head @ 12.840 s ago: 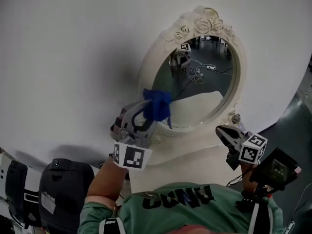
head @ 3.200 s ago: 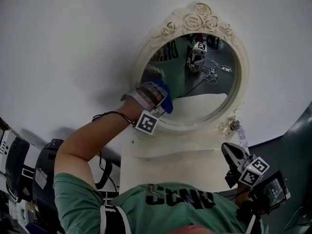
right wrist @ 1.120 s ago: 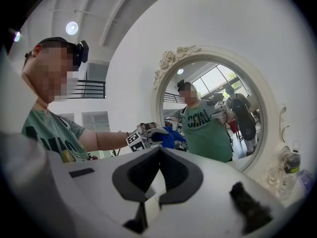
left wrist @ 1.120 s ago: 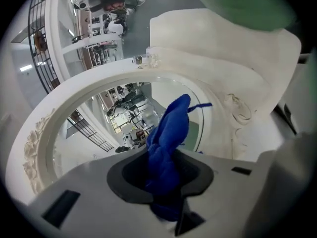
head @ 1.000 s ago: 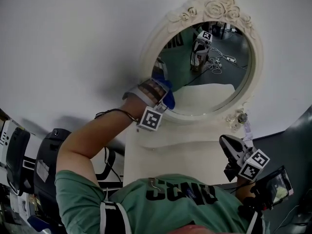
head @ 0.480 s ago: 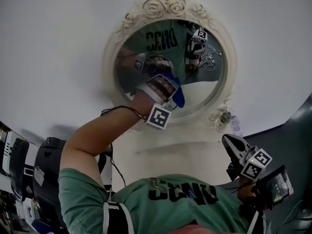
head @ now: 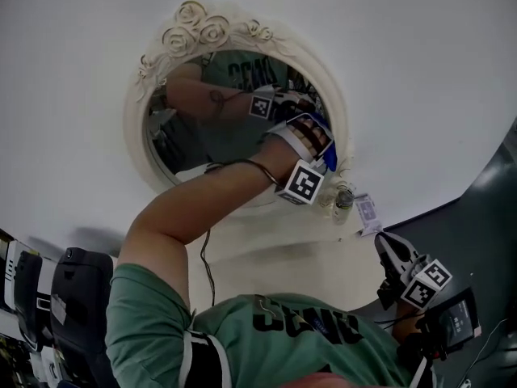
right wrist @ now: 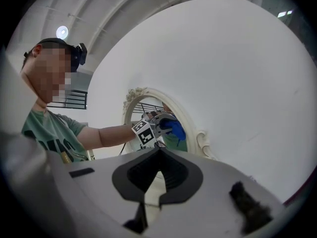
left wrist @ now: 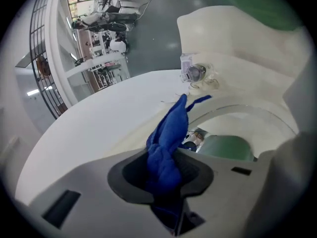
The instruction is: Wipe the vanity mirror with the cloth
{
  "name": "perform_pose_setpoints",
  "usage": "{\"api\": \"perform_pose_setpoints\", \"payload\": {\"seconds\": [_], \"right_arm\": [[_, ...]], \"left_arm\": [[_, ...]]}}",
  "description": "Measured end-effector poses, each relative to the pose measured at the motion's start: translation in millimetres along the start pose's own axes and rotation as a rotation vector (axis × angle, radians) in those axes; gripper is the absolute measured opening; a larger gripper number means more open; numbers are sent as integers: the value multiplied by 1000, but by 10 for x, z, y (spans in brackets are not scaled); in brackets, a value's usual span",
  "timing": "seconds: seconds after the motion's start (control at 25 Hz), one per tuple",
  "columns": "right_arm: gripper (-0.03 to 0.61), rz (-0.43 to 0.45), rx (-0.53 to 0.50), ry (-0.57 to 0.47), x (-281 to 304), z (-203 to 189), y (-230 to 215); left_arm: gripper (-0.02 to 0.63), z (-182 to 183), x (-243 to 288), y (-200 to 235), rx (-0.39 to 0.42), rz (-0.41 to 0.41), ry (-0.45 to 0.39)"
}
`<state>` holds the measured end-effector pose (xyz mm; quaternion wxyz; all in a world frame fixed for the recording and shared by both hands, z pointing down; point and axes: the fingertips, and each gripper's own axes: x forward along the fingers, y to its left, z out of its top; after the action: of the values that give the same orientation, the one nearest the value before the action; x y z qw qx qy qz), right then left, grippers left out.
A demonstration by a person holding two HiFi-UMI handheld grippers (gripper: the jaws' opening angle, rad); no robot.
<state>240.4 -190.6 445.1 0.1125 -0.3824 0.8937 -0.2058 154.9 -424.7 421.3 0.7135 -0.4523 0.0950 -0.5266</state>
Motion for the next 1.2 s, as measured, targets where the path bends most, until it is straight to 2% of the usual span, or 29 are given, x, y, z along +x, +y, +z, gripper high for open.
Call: {"api": "perform_pose_setpoints", "payload": {"seconds": [0.2,0.4,0.52,0.64,0.8,1.04,1.2], "right_arm": [[11,3,9,4,38,-14,-10],[12,43,-18,26,293,-39,264],[12,67,-27,47,508,-103,451],[12,108,-44,71,780,-205,742],[12,156,-64,87,1137,-331,1156],[12,201,-84,134,1483,-533,1713],[12,191,-87,136,1580,-671,1896]], "left_arm": [[114,5,-14,35,14,81,-25],[114,-143,-446,-189,-2,91,-17],[114,-342,-899,-570,6,81,-7],[114,-663,-1355,-1105,-3,33,33],[114,-1046,-1833,-1853,-80,-42,66],[114,-1360,-2173,-2623,-164,-112,90],[114,-1444,-2249,-2893,-160,-105,90]]}}
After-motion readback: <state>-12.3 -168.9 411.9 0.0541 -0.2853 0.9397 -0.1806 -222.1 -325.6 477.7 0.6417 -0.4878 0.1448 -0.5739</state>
